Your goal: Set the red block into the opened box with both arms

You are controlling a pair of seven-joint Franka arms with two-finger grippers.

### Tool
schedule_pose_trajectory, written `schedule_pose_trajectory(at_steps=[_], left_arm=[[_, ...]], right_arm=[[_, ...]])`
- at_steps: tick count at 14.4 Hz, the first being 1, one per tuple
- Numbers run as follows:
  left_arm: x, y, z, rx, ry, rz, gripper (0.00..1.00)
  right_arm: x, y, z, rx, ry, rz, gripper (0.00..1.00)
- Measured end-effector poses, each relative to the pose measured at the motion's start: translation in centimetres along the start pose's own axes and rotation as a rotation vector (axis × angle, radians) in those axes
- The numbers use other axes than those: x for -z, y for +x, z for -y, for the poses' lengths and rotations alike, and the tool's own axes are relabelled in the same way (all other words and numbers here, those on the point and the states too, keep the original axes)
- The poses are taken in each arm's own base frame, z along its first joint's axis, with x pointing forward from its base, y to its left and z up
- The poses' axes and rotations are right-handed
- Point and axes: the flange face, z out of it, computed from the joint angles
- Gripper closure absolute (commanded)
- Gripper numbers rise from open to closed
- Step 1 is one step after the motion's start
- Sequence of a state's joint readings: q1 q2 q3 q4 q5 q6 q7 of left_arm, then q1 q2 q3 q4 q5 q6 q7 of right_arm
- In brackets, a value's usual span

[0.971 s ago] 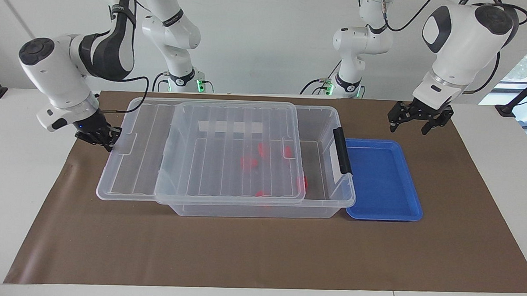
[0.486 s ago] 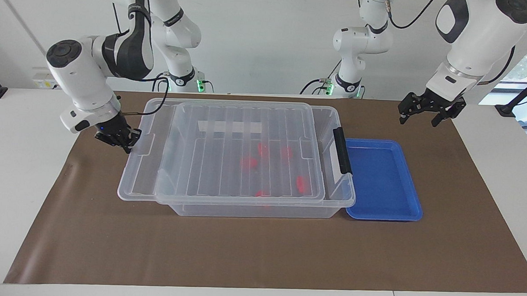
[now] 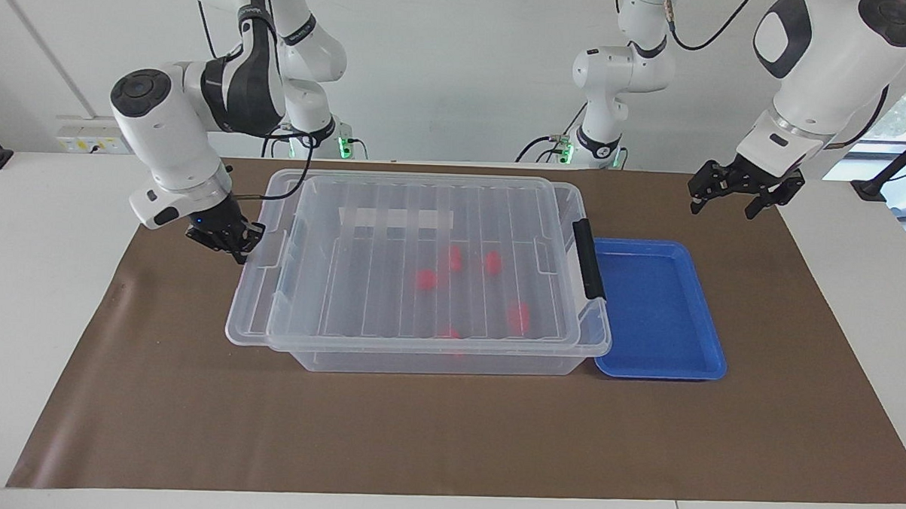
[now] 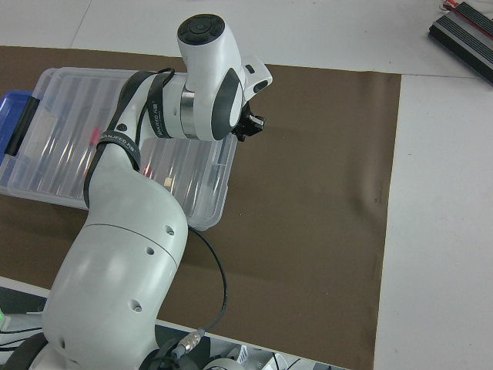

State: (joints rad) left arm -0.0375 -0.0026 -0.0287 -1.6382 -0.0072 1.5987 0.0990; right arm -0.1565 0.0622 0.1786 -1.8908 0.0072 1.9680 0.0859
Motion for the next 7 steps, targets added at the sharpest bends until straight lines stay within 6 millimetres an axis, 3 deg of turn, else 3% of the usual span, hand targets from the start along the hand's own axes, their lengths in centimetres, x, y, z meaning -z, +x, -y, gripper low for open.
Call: schedule_pose_trajectory(at_steps=[7], left_arm=[[0.0,0.0,-0.1,-0.002,-0.001,0.001,0.00]], right_arm=[[0.1,-0.2,1.7,-0.016,0.000,-0.002,1.00]])
